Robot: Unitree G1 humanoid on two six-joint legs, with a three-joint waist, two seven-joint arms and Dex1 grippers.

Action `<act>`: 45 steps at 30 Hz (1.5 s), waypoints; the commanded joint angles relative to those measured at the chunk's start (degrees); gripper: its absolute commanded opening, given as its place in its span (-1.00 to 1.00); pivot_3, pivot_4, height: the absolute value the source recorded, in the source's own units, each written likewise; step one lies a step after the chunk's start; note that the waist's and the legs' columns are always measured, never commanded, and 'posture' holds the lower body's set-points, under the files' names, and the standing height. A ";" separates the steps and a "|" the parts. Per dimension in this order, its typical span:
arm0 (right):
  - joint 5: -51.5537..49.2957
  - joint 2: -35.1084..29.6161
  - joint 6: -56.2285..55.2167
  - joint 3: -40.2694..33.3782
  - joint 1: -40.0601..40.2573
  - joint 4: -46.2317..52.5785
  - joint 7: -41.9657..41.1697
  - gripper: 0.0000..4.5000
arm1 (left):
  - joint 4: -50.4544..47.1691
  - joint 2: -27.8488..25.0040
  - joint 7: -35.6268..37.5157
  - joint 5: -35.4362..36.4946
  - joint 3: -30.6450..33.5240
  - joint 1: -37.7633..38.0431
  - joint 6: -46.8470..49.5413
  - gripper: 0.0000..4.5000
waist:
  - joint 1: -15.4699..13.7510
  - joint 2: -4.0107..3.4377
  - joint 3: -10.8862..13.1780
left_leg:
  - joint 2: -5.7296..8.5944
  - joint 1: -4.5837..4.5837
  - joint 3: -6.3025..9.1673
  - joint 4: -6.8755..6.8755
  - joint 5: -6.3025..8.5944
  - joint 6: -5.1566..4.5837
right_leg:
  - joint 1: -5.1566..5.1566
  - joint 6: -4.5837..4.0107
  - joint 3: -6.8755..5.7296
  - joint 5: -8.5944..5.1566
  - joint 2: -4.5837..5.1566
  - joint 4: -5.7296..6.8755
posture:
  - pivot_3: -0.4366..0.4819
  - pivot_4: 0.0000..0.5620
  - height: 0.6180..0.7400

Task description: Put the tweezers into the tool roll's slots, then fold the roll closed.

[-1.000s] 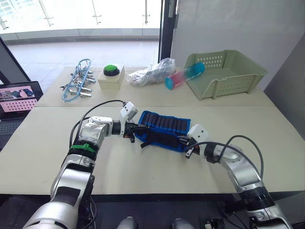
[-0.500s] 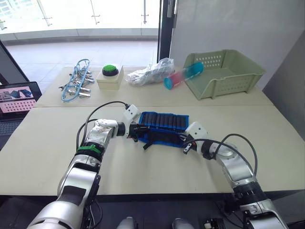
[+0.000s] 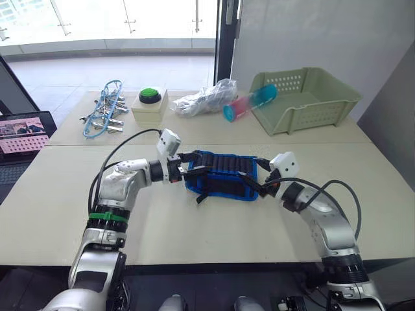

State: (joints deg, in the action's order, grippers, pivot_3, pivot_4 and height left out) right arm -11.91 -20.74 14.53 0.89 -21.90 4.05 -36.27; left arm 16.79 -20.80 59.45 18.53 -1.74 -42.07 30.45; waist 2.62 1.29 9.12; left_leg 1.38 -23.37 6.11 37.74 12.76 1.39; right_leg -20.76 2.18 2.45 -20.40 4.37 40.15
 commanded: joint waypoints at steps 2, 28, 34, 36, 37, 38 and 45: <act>2.29 4.06 1.36 2.80 -0.40 0.94 5.37 -0.12 | -3.14 2.24 -6.01 -2.05 -2.48 1.80 0.49 0.17 | -0.05 0.00 0.00 | 0.01 -0.01 -0.01 0.01 0.00 0.01 | 0.00 0.00 0.02 0.00 0.01 -0.02 | -0.05 -0.47 1.00; 11.92 5.66 -1.64 4.26 0.12 -18.02 17.89 -1.00 | 16.57 3.25 -14.41 -6.12 -0.89 6.58 -8.26 -0.99 | -0.53 0.00 -0.08 | 0.07 0.55 0.03 -0.01 0.00 0.01 | 0.61 0.00 -0.03 0.00 0.06 -0.14 | -0.05 -0.47 1.00; 11.04 6.06 -2.85 3.75 1.03 -17.41 17.85 -1.00 | 21.42 3.21 -13.40 -6.86 -1.17 5.70 -11.27 -0.99 | -0.45 -0.15 -0.37 | 0.05 0.66 0.00 -0.07 0.00 0.01 | 0.68 0.01 -0.01 0.00 0.04 -0.15 | -0.05 -0.47 1.00; 10.85 6.32 -2.99 3.26 1.23 -17.36 18.42 -1.00 | 21.92 3.31 -13.05 -6.88 -1.34 5.45 -11.95 -0.99 | -0.48 -0.16 -0.47 | 0.05 0.66 0.00 -0.07 0.00 0.01 | 0.69 0.01 0.00 0.00 0.04 -0.15 | -0.05 -0.47 1.00; 10.52 6.55 -3.06 2.70 1.37 -17.30 18.85 -1.00 | 22.21 3.25 -12.88 -7.20 -1.67 5.30 -12.50 -0.99 | -0.48 -0.17 -0.48 | 0.05 0.66 0.00 -0.07 0.00 0.01 | 0.70 0.01 0.00 0.00 0.04 -0.15 | -0.05 -0.47 1.00; 10.04 6.79 -3.09 2.01 1.46 -17.26 19.24 -1.00 | 22.50 3.17 -12.70 -7.53 -2.02 5.15 -13.00 -0.99 | -0.51 -0.16 -0.49 | 0.06 0.66 0.00 -0.07 0.00 0.01 | 0.70 0.01 0.00 0.00 0.05 -0.15 | -0.05 -0.47 1.00; 4.82 7.45 -6.82 -2.02 0.69 -17.03 17.44 -1.00 | 21.90 2.90 -11.38 -6.36 -1.30 4.70 -13.73 -0.99 | -0.57 -0.17 -0.53 | 0.06 0.66 0.01 -0.07 0.00 0.01 | 0.70 0.01 0.00 0.00 0.05 -0.15 | -0.05 -0.47 1.00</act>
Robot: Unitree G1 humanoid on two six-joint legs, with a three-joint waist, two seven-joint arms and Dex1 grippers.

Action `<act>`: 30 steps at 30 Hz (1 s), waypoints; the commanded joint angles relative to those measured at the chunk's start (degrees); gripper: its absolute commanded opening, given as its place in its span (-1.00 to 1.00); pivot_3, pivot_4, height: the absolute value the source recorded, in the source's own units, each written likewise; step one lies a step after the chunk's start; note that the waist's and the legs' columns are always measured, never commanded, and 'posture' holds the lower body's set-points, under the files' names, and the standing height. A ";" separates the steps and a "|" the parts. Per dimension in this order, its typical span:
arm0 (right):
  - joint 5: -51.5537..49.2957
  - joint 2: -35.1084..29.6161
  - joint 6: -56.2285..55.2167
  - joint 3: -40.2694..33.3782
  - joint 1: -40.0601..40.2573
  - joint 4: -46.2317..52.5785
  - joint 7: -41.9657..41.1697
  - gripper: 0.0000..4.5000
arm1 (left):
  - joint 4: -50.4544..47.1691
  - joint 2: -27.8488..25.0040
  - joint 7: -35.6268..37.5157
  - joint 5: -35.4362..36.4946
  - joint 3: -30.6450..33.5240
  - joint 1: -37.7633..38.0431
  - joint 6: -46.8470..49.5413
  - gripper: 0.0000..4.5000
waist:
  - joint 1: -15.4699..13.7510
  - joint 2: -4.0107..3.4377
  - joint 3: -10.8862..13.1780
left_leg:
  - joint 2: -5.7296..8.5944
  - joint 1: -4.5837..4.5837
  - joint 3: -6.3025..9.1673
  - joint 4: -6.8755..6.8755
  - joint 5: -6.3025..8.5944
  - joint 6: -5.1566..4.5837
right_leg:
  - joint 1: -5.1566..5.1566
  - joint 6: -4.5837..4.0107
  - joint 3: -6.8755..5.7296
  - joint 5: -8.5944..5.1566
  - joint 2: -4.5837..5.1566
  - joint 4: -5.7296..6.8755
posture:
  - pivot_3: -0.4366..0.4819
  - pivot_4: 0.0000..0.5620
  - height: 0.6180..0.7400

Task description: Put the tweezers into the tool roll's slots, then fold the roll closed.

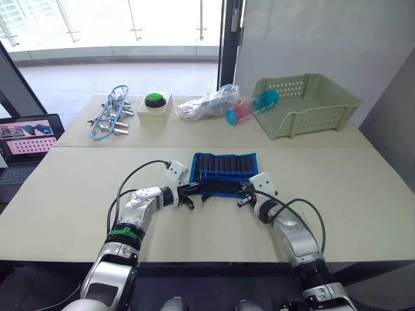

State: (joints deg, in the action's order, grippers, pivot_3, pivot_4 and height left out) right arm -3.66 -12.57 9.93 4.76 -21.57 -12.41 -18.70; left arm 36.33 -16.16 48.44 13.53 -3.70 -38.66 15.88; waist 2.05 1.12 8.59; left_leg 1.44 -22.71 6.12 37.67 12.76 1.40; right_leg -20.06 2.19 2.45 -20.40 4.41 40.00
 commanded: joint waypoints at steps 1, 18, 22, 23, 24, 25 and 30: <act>-4.62 -0.65 -3.07 -6.36 0.24 -0.22 -1.02 -1.00 | 1.82 -1.87 -0.10 -1.10 0.88 1.31 0.72 -0.99 | 0.01 0.00 0.00 | 0.00 -0.02 0.00 0.00 0.00 0.00 | -0.01 0.00 0.00 0.00 0.00 -0.01 | -0.05 -0.47 1.00; -31.19 -13.81 17.00 -19.27 5.61 19.75 -16.10 -0.47 | -24.27 -10.44 11.18 11.76 7.74 4.64 8.03 -0.62 | 0.50 -0.01 0.09 | -0.13 -0.32 -0.04 -0.66 -0.01 0.01 | -0.32 -0.01 0.04 0.01 0.00 -0.52 | -0.05 -0.47 1.00; -35.87 -20.58 28.67 -17.97 9.17 25.79 -19.00 0.13 | -28.61 -20.10 18.25 12.39 8.72 8.63 8.52 -0.04 | 0.84 -0.20 0.21 | -0.20 -0.29 -0.13 -0.80 -0.01 0.01 | -0.32 -0.02 0.10 0.00 -0.08 -0.76 | -0.05 -0.47 1.00; -36.95 -21.12 30.71 -18.27 9.24 26.11 -18.54 0.28 | -29.13 -21.66 19.20 12.74 9.07 9.33 8.48 0.11 | 0.84 -0.20 0.22 | -0.24 -0.27 -0.14 -0.83 -0.01 0.01 | -0.31 -0.02 0.10 0.00 -0.11 -0.80 | -0.05 -0.47 1.00; -37.96 -21.70 32.93 -18.44 9.22 26.38 -18.13 0.40 | -29.44 -23.38 20.13 13.09 9.53 9.97 8.62 0.22 | 0.74 -0.21 0.23 | -0.26 -0.27 -0.14 -0.84 -0.01 0.01 | -0.31 -0.02 0.10 0.00 -0.13 -0.85 | -0.05 -0.47 1.00; -38.21 -22.16 34.13 -18.05 8.97 26.59 -18.24 0.58 | -29.41 -24.91 20.94 13.20 9.87 10.33 8.72 0.40 | 0.56 -0.21 0.25 | -0.29 -0.28 -0.14 -0.84 -0.01 0.01 | -0.30 -0.02 0.10 0.00 -0.12 -0.88 | -0.05 -0.47 1.00; -36.85 -20.73 36.78 -16.59 6.43 24.93 -15.59 1.00 | -29.54 -28.59 22.25 13.60 11.20 11.85 8.53 0.99 | 0.00 -0.24 0.36 | -0.24 -0.31 -0.14 -0.83 -0.02 0.03 | -0.27 -0.01 0.10 0.00 -0.02 -0.91 | -0.05 -0.47 1.00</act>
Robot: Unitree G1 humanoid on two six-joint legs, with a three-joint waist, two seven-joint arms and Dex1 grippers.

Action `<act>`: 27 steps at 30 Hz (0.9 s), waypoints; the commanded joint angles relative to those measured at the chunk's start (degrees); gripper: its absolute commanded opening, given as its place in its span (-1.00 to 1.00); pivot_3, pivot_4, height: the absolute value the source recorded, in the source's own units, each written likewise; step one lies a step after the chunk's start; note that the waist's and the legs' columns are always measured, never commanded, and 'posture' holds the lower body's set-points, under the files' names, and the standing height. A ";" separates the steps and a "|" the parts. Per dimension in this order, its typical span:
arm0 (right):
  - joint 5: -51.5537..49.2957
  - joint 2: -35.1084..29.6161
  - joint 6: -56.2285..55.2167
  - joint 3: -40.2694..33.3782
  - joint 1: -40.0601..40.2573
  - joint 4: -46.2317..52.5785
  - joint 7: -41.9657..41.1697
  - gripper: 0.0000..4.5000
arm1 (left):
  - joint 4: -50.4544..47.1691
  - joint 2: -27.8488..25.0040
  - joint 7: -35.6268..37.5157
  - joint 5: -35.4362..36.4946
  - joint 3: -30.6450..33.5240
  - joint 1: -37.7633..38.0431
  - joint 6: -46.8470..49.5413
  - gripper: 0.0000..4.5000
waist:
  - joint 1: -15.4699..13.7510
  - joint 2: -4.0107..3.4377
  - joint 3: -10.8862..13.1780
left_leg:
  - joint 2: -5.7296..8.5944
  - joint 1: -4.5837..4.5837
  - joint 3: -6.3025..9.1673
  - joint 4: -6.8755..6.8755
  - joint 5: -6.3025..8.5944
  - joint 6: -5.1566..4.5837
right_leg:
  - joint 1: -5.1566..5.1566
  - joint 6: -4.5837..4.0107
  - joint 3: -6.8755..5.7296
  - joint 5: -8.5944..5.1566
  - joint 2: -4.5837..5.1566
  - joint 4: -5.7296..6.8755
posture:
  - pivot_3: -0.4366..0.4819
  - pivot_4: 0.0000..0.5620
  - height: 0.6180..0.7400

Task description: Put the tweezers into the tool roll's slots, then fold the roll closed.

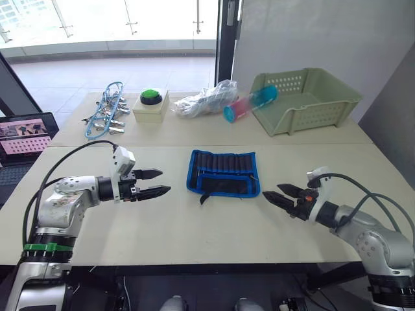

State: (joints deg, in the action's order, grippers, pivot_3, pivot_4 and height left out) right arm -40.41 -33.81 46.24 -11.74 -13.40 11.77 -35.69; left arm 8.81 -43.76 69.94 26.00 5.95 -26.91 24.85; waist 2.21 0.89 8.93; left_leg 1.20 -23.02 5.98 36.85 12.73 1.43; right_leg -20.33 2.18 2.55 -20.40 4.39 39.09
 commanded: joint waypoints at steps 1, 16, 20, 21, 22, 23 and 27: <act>0.56 1.57 0.77 0.24 -2.69 -0.46 2.84 1.00 | -2.21 -1.09 0.13 0.66 1.72 0.45 -1.17 0.99 | -0.18 0.00 0.03 | 0.01 -0.02 0.01 0.00 0.00 0.00 | 0.00 0.00 0.00 0.00 0.00 0.00 | -0.05 -0.47 1.00; 3.48 12.55 0.61 0.64 -7.19 -10.56 9.86 0.76 | -6.31 -0.05 -5.25 -2.96 0.85 5.89 -5.65 1.00 | 0.36 0.02 0.10 | -0.05 -0.06 0.00 -0.01 0.00 0.00 | -0.17 -0.01 0.00 0.01 -0.06 0.17 | -0.05 -0.47 1.00; 3.56 12.62 0.62 0.29 -7.36 -10.60 9.54 0.17 | -5.38 -0.04 -5.21 -3.28 0.65 5.32 -6.10 1.00 | 0.43 0.01 0.10 | -0.06 -0.05 -0.01 -0.02 0.00 0.00 | -0.20 -0.01 0.00 0.01 -0.06 0.22 | -0.05 -0.47 1.00; 3.57 12.62 0.60 0.24 -7.39 -10.60 9.48 0.02 | -5.10 0.02 -5.25 -3.41 0.60 5.18 -6.30 1.00 | 0.41 0.01 0.10 | -0.06 -0.06 -0.01 -0.02 0.00 0.00 | -0.20 -0.01 0.00 0.01 -0.06 0.22 | -0.05 -0.47 1.00; 3.68 12.57 0.52 0.28 -7.43 -10.63 9.37 -0.13 | -4.77 0.10 -5.36 -3.63 0.53 4.99 -6.63 1.00 | 0.38 0.01 0.10 | -0.05 -0.07 -0.01 -0.02 0.00 0.00 | -0.20 -0.01 0.01 0.01 -0.05 0.22 | -0.05 -0.47 1.00; 3.72 12.58 0.50 0.26 -7.45 -10.65 9.31 -0.29 | -4.56 0.21 -5.42 -3.75 0.44 4.81 -6.79 1.00 | 0.35 0.01 0.10 | -0.04 -0.07 -0.01 -0.02 0.00 0.00 | -0.20 -0.01 0.01 0.01 -0.04 0.22 | -0.05 -0.47 1.00; 3.65 12.72 0.30 -0.16 -7.39 -10.63 9.45 -0.90 | -3.86 0.72 -5.47 -3.89 -0.11 4.14 -7.28 1.00 | 0.27 0.01 0.10 | -0.02 -0.08 0.00 -0.02 0.00 0.00 | -0.20 -0.01 0.01 0.01 -0.03 0.22 | -0.05 -0.47 1.00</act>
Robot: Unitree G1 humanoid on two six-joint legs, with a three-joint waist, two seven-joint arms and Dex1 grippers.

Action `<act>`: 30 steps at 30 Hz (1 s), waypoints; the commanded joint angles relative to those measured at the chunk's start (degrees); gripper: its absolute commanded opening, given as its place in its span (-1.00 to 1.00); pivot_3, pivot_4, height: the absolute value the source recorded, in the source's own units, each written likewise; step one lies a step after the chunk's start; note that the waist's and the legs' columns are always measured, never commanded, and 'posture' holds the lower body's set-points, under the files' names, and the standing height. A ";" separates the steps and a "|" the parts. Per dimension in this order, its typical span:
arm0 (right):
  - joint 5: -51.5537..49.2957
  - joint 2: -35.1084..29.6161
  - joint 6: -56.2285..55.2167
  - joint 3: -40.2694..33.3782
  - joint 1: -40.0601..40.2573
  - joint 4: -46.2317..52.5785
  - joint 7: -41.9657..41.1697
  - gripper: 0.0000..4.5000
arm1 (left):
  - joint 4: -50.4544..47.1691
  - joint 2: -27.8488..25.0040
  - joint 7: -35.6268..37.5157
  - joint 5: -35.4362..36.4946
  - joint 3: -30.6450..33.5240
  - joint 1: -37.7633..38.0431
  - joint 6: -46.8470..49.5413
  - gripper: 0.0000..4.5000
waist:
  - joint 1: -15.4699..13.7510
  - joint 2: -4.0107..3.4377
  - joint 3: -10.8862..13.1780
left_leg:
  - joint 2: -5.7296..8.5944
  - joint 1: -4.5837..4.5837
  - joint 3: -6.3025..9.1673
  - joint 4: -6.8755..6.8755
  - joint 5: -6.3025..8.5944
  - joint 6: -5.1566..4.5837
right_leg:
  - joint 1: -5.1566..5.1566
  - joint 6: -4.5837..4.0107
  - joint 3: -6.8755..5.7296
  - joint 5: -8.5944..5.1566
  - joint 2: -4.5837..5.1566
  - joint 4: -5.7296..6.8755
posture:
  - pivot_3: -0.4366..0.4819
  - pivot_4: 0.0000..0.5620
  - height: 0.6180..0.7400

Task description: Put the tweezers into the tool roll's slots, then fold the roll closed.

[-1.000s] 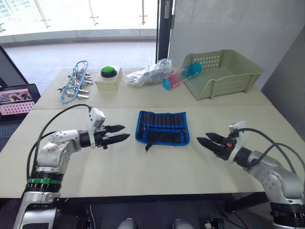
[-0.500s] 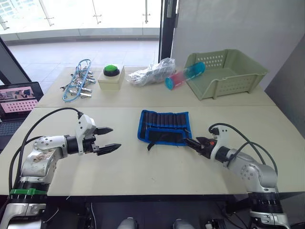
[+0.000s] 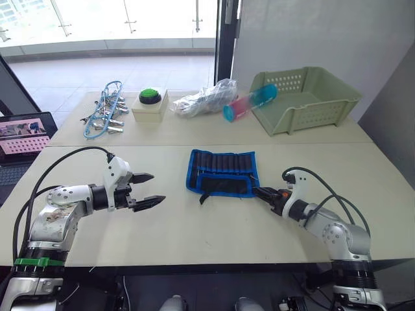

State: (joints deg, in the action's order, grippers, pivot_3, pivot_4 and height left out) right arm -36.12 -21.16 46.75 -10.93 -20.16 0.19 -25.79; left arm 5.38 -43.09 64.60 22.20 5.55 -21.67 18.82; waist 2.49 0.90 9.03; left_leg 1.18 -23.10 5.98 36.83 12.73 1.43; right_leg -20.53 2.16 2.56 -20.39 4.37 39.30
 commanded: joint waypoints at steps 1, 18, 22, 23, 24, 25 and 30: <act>-0.69 0.09 -0.36 -1.24 -0.59 0.92 -0.36 -0.99 | -0.31 0.13 -0.16 -0.09 0.26 -1.20 -1.31 1.00 | 0.00 0.00 0.00 | 0.00 0.00 0.00 0.00 0.00 0.00 | 0.00 0.00 0.00 0.00 0.00 0.00 | -0.05 -0.47 1.00; -6.09 -3.94 4.39 -9.31 0.48 6.19 1.20 -0.99 | 1.47 2.59 -0.25 -0.96 -1.60 -2.10 -2.57 1.00 | -0.07 -0.01 0.00 | 0.02 -0.03 0.00 0.00 0.00 0.00 | 0.00 0.00 0.00 0.00 0.01 -0.01 | -0.05 -0.47 1.00; -6.60 -4.13 7.73 -8.02 0.05 10.27 3.27 -0.99 | 2.26 3.96 0.33 -1.73 -3.11 -2.83 -3.32 1.00 | -0.06 -0.01 0.00 | 0.02 -0.03 0.00 0.00 0.00 0.00 | 0.00 0.00 0.00 0.00 0.01 -0.01 | -0.05 -0.47 1.00; -5.97 -4.37 7.98 -6.70 -0.21 11.57 3.54 -0.99 | 2.44 4.12 0.49 -1.97 -3.33 -3.04 -3.53 1.00 | -0.05 -0.01 0.00 | 0.01 -0.04 0.00 0.00 0.00 0.00 | 0.00 0.00 -0.01 0.00 0.00 -0.01 | -0.05 -0.47 1.00; -5.26 -4.63 8.07 -5.51 -0.42 12.63 3.70 -0.99 | 2.66 4.26 0.55 -2.14 -3.48 -3.27 -3.69 1.00 | -0.01 -0.01 0.00 | 0.02 -0.04 0.00 0.00 0.00 0.00 | 0.00 0.00 0.00 0.00 0.01 -0.01 | -0.05 -0.47 1.00; -3.69 -5.53 7.78 -3.62 -0.53 13.56 3.64 -0.99 | 2.91 4.36 0.52 -2.21 -3.56 -3.59 -3.80 1.00 | 0.05 -0.01 0.00 | 0.02 -0.04 -0.01 0.00 0.00 0.00 | 0.00 0.00 0.00 0.00 0.01 -0.01 | -0.05 -0.47 1.00; 6.35 -12.44 6.26 6.66 0.92 14.54 3.15 -0.99 | 3.57 4.34 0.44 -2.39 -3.97 -4.12 -4.48 1.00 | 0.01 -0.01 0.00 | 0.05 -0.04 -0.01 0.01 0.00 0.00 | -0.02 0.00 -0.01 0.00 0.01 -0.01 | -0.05 -0.47 1.00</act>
State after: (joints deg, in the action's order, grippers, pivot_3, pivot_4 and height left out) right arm -32.26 -32.71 53.77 -5.92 -19.50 13.09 -22.63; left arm 9.58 -38.24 64.82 20.10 1.08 -24.88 15.21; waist 2.50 0.90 9.03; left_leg 1.24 -23.14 5.97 36.84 12.73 1.43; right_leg -20.55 2.17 2.54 -20.39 4.38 39.29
